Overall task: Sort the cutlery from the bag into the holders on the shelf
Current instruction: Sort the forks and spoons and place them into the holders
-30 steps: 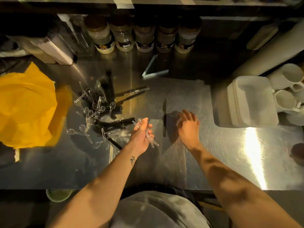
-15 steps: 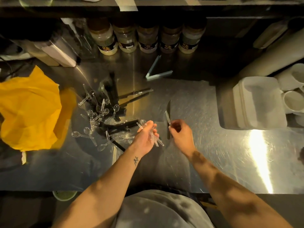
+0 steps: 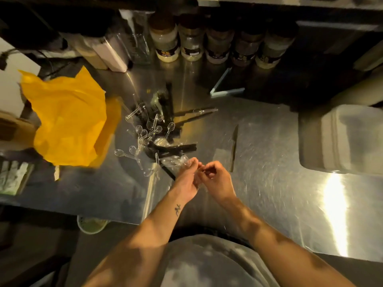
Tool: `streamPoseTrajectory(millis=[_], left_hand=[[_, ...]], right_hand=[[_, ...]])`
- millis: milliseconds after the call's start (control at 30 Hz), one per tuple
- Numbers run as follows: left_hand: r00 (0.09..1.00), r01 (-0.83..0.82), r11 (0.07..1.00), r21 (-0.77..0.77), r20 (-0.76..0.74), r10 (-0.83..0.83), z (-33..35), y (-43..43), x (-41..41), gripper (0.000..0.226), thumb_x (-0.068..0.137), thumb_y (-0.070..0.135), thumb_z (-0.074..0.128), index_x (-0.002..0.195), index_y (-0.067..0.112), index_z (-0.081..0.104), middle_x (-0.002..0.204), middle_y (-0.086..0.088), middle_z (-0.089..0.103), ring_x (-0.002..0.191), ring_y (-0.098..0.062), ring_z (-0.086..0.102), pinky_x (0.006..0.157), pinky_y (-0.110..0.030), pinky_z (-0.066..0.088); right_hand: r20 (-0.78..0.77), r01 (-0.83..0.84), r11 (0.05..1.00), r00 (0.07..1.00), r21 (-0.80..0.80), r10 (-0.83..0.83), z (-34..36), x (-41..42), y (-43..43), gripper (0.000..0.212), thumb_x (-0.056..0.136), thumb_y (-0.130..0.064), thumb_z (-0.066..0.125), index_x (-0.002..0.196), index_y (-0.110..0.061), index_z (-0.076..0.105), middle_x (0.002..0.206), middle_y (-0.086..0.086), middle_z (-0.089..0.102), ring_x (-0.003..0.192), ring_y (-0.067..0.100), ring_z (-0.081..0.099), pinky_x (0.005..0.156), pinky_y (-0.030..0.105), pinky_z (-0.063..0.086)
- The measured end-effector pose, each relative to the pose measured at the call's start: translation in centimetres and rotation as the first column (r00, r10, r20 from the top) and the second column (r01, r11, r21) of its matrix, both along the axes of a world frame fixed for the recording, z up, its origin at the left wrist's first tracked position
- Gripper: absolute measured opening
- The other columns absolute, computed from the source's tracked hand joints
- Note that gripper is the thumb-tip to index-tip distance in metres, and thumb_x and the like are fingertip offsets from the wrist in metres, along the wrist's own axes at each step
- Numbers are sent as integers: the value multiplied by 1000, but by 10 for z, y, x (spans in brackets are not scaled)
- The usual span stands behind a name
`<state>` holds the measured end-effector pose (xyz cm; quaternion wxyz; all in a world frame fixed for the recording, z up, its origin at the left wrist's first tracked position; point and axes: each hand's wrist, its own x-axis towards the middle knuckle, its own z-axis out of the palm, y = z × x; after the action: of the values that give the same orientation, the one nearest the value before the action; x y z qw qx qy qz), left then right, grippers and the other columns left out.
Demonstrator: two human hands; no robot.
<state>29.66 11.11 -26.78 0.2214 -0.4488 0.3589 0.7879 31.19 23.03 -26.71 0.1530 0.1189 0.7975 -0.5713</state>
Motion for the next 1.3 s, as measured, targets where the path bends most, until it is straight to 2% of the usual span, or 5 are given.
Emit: streamPoseTrajectory(millis=[167,400,700,1033,1300], left_hand=[[982,-189,982,-21,-12,189,6,-48,16,13,102,15,55,92,13,64,75,-1,62,62,-11,59,67,-32,51],[973,-217,971,-100,53,223,10,-104,49,10,101,17,56,108,14,63,80,0,61,64,-11,49,60,-25,48],[981,-187,972,-141,20,192,17,-125,88,28,102,18,58,128,6,58,83,-2,61,63,-12,51,56,-28,51],[995,-82,963,-256,31,93,19,-143,99,30,101,24,61,123,4,63,92,-7,66,69,-16,56,60,-31,55],[999,-15,976,-219,30,22,17,-148,101,20,102,23,59,112,6,64,80,-4,63,61,-12,54,58,-29,51]], right_hand=[[-105,-161,957,976,241,191,-20,-9,-15,10,92,-14,69,101,-16,68,100,0,65,91,12,61,84,35,54],[-25,-404,614,822,678,568,-38,-25,-45,47,89,-45,69,127,-19,63,118,5,58,109,27,51,91,40,46],[-35,-308,572,860,760,509,-45,-24,-82,64,83,-53,75,134,-22,51,128,6,49,115,26,46,100,40,46],[20,-337,375,766,864,643,-41,-13,-89,36,90,-17,69,126,-21,61,115,7,56,100,27,50,82,38,49],[59,-314,305,778,899,626,-34,-5,-80,33,97,-23,59,130,-24,56,108,4,58,98,24,52,89,37,45]])
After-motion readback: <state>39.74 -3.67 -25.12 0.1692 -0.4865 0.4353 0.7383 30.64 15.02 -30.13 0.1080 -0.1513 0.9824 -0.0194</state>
